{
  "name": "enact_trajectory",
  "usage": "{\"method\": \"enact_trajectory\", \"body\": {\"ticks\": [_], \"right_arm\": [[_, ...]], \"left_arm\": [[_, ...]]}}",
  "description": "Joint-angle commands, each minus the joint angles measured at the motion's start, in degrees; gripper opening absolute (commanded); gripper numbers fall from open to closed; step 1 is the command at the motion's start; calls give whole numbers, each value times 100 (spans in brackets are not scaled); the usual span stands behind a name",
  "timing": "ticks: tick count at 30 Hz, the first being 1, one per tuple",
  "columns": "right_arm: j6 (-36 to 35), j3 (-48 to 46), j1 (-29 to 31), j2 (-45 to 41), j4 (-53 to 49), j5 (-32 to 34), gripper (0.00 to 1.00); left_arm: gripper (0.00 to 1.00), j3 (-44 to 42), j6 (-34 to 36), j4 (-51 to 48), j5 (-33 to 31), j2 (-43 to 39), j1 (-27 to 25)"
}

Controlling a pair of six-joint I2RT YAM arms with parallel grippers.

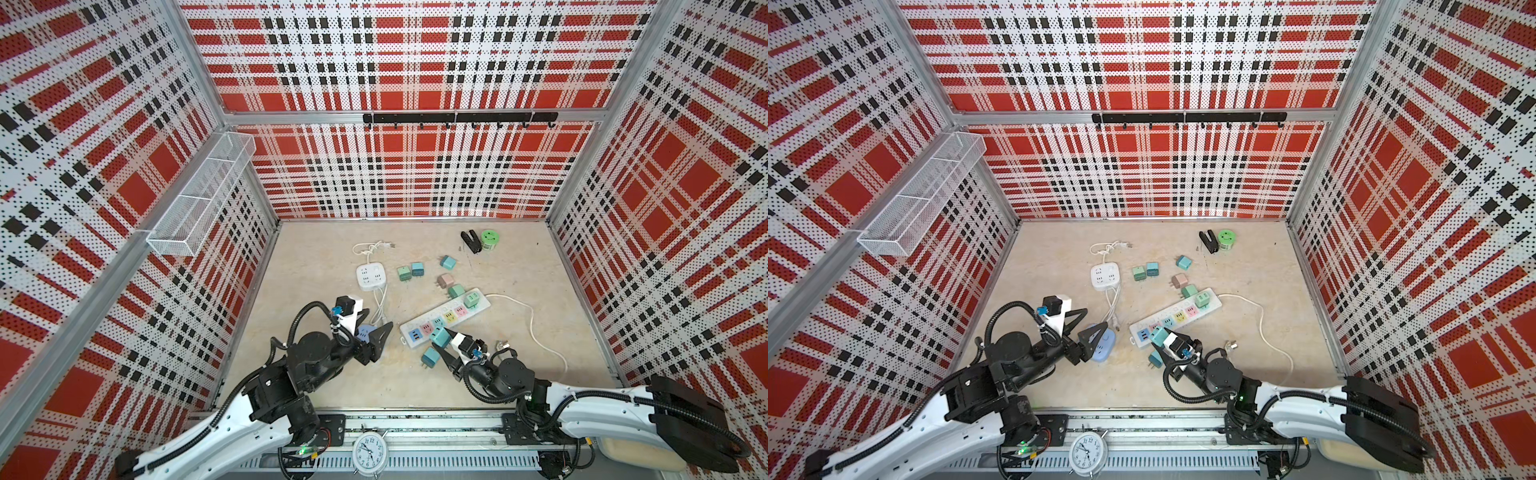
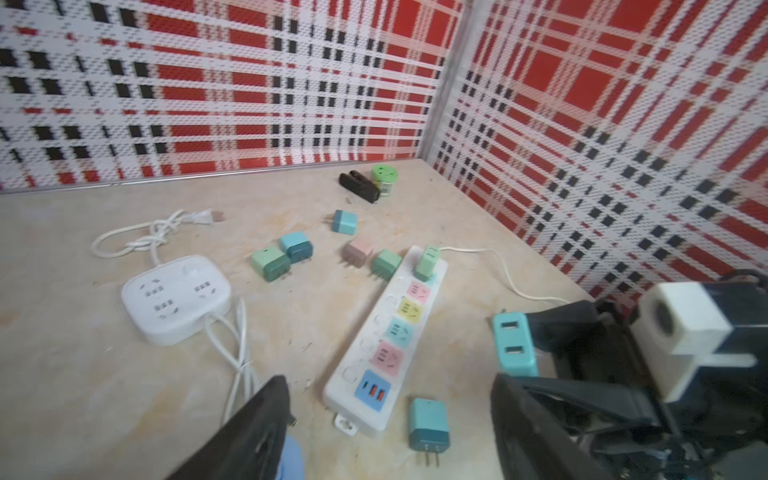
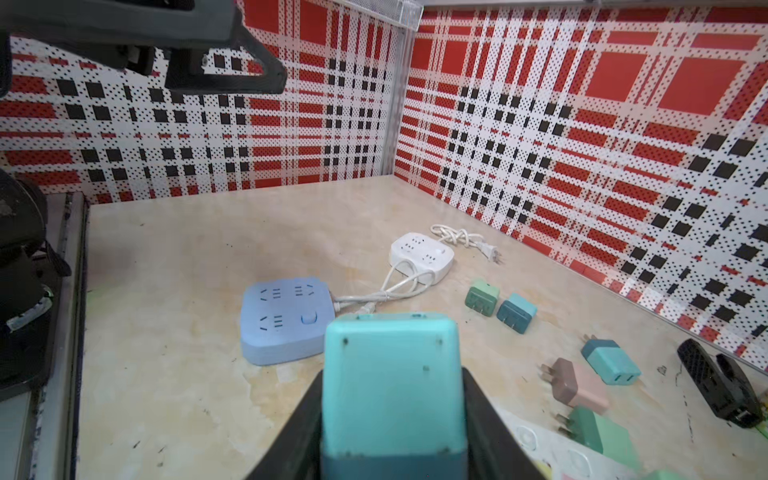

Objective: Insert the plug
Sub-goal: 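Lift the teal adapter with right gripper while left gripper reaches toward it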

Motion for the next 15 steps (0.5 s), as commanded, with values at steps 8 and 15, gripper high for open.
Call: {"method": "enact_trajectory", "body": {"ticks": [8,15], "right_arm": [[-377,-104,22,-1350,-48,-139,2],[-408,-296,22,-2023,-444,-141,2]], "left_arm": [[76,1124,-37,196,-1534,1898,-2201],[76,1109,-474,725,-1316,2315,-2265]]}}
